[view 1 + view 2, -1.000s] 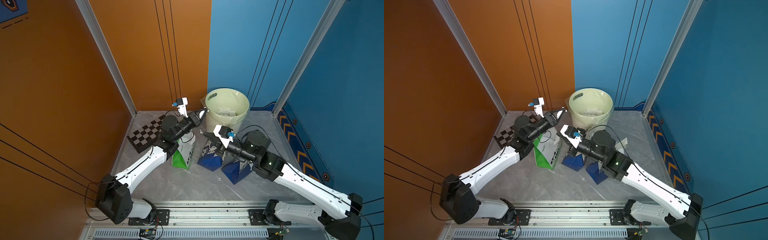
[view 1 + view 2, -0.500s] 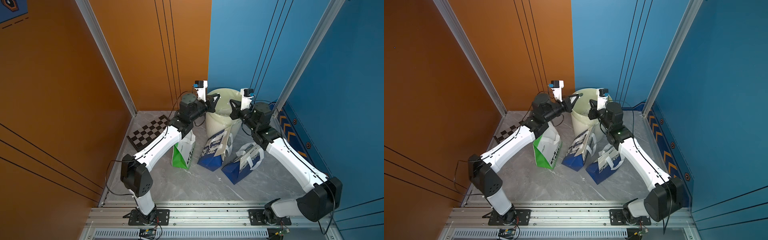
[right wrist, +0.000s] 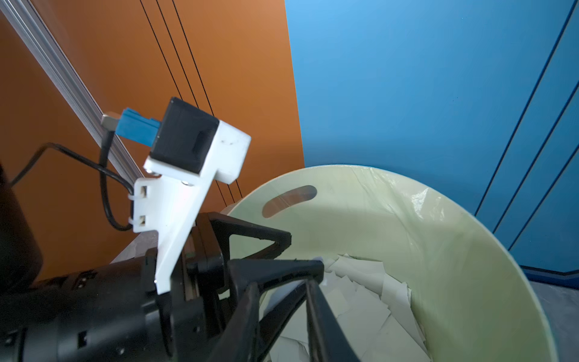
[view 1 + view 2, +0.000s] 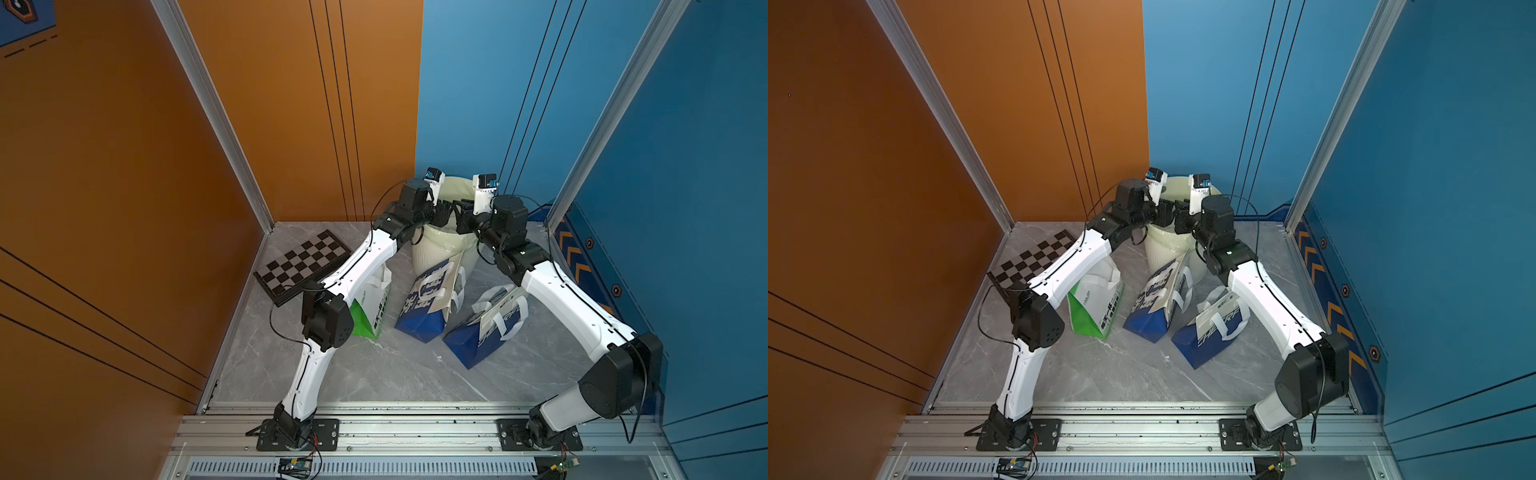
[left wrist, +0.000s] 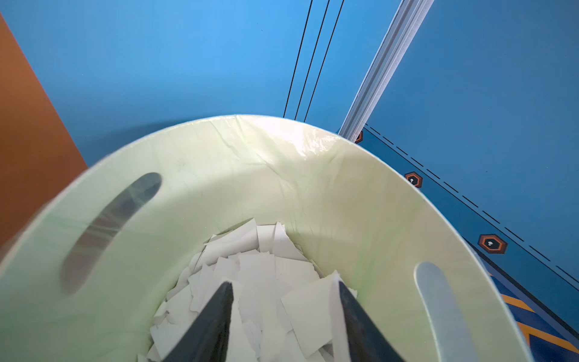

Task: Shred takeout receipts and throw away
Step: Place the takeout receipt in the trash bin.

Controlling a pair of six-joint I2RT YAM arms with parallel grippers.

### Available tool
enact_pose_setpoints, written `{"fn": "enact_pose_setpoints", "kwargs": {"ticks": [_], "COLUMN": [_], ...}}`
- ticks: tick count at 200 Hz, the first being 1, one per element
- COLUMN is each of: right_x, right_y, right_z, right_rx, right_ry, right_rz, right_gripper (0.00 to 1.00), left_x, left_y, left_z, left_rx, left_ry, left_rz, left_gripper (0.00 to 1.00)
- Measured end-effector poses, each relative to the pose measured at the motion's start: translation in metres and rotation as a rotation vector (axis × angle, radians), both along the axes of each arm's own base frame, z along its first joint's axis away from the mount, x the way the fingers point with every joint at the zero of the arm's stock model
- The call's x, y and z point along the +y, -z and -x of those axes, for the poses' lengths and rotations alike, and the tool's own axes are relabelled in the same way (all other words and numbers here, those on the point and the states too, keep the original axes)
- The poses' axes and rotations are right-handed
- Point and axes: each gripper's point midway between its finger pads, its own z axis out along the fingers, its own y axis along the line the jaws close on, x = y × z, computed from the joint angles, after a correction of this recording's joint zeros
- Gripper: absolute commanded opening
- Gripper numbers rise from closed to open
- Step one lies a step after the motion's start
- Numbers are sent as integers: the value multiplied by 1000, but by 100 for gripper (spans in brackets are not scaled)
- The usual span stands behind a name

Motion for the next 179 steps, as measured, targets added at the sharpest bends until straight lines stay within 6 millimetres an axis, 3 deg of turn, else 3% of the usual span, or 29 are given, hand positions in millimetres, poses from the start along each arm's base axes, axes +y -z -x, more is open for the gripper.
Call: {"fn": "enact_pose_setpoints", "kwargs": {"ticks": [31,61,82,95,109,147,179], "right_x": [-15,-36,-42,-41,-35,-18,-6], "right_y": [-20,-39,-44,-39,-30,2,4], "right_z": [18,40,43,41,39,41,37], "right_rx": [-37,-81,-84,-68,-40,32,13], "right_ry": [15,36,21,-9,-54,-168,-214], "right_rz": [-12,-41,-71,-81,-94,-120,-110], "right_gripper": [31,31,29,31,39,53,65], "left_x": [2,4,3,1,0,9,15], "left_y": [0,4,1,-3,-15,-73,-90], "left_z": [0,1,5,9,14,22,29], "left_rx": [-5,3,16,48,88,177,266], "left_ry": [0,7,42,66,90,134,142], "left_rz": [-19,-36,-16,25,94,336,445], "left_gripper": [70,66,65,63,62,61,61]}}
